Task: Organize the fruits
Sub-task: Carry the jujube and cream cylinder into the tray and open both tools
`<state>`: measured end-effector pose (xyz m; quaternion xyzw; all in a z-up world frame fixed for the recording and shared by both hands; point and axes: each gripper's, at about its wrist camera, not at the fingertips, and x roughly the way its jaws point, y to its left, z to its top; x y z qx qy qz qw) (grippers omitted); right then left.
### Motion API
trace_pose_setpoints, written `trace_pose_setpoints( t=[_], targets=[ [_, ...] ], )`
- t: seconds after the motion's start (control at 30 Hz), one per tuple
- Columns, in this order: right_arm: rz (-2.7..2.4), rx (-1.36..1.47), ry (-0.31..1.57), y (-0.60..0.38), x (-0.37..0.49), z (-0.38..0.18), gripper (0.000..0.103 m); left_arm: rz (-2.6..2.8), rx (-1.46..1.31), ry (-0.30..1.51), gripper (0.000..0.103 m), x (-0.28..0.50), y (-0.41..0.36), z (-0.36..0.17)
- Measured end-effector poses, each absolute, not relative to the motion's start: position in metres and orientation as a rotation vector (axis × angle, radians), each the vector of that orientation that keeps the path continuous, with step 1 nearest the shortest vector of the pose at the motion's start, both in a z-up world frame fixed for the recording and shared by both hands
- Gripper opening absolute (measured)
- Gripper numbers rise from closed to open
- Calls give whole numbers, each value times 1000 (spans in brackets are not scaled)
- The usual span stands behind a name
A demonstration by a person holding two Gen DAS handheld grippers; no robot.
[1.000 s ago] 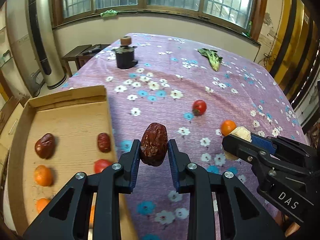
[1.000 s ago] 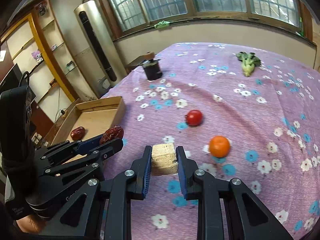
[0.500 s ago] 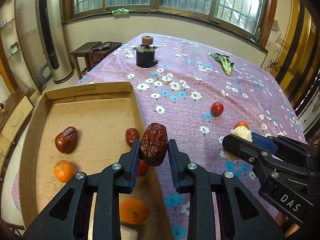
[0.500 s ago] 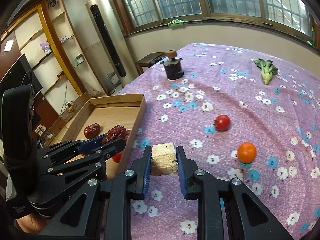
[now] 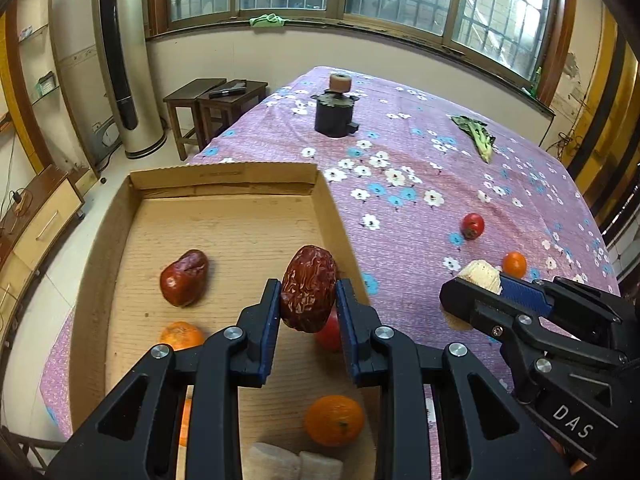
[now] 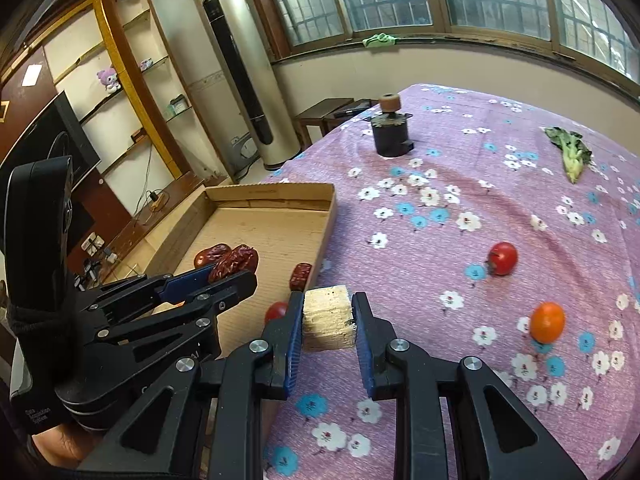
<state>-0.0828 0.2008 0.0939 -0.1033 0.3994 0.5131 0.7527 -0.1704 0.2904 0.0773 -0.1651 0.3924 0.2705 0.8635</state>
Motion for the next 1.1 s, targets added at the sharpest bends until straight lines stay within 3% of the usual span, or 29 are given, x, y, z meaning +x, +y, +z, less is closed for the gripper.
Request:
trace_pose_setpoints(
  t=[1.1],
  targets=[
    [1214,-382,1001,335,-84,60,24,748,-414,911,25,-174,410,63]
  ],
)
